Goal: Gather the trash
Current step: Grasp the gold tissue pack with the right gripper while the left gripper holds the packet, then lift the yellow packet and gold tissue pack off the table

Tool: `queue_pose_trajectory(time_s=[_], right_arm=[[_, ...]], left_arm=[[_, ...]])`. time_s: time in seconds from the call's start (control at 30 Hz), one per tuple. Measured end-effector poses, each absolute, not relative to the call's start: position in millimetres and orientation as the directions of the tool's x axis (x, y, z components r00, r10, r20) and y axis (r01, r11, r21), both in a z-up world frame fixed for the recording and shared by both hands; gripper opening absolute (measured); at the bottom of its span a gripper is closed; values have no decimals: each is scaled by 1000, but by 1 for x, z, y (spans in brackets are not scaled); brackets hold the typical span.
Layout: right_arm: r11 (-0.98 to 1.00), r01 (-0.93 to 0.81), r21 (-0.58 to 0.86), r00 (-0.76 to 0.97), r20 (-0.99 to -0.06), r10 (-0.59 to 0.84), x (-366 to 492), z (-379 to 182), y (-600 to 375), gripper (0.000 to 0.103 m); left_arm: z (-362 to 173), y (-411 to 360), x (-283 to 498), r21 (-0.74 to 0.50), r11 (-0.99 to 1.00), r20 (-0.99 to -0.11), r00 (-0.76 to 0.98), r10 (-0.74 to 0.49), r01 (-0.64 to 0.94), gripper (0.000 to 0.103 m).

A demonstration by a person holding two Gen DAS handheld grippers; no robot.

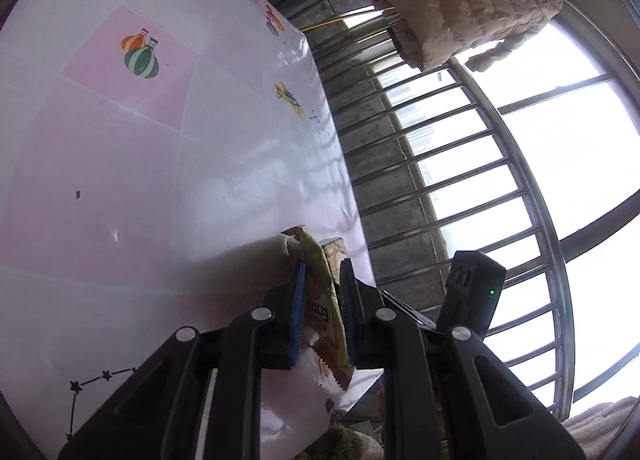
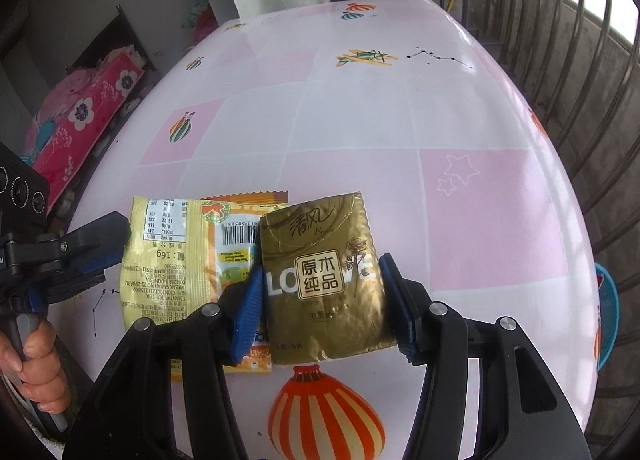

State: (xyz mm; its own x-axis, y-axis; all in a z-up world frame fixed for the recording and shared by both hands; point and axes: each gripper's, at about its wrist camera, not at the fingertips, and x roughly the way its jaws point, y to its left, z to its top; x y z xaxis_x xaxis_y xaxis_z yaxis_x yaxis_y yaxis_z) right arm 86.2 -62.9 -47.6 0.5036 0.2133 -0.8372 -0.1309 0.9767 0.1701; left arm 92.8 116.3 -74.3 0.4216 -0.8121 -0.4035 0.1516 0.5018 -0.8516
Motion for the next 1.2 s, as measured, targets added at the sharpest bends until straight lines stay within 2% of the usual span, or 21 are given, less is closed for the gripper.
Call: queue_pose_trajectory(time_s=[0.1, 0.23, 0.4, 0.7, 0.93, 1.2], right_arm=[[977, -119, 177, 512, -832, 213, 84, -47, -64, 52], [976, -118, 181, 520, -827, 216, 84, -49, -59, 52], [971, -118, 207, 522, -819, 238, 84, -48, -63, 52], [962, -111, 250, 526, -806, 270, 78, -49, -72, 52], [921, -43, 388, 515, -781, 353, 78, -46, -99, 51], [890, 31, 454, 541, -756, 367, 66, -45, -125, 51]], left_arm=[[-71, 111, 98, -818, 553, -446, 431, -784, 160, 15], [-83, 103, 102, -865, 485, -411, 374, -831, 127, 15], [-83, 88, 100, -836, 529, -453, 361, -815, 146, 15], [-74, 87, 97, -653, 737, -628, 421, -655, 174, 10], [-56, 78, 91, -557, 790, -647, 462, -606, 256, 7], [-39, 53, 87, -418, 841, -689, 482, -540, 344, 6]])
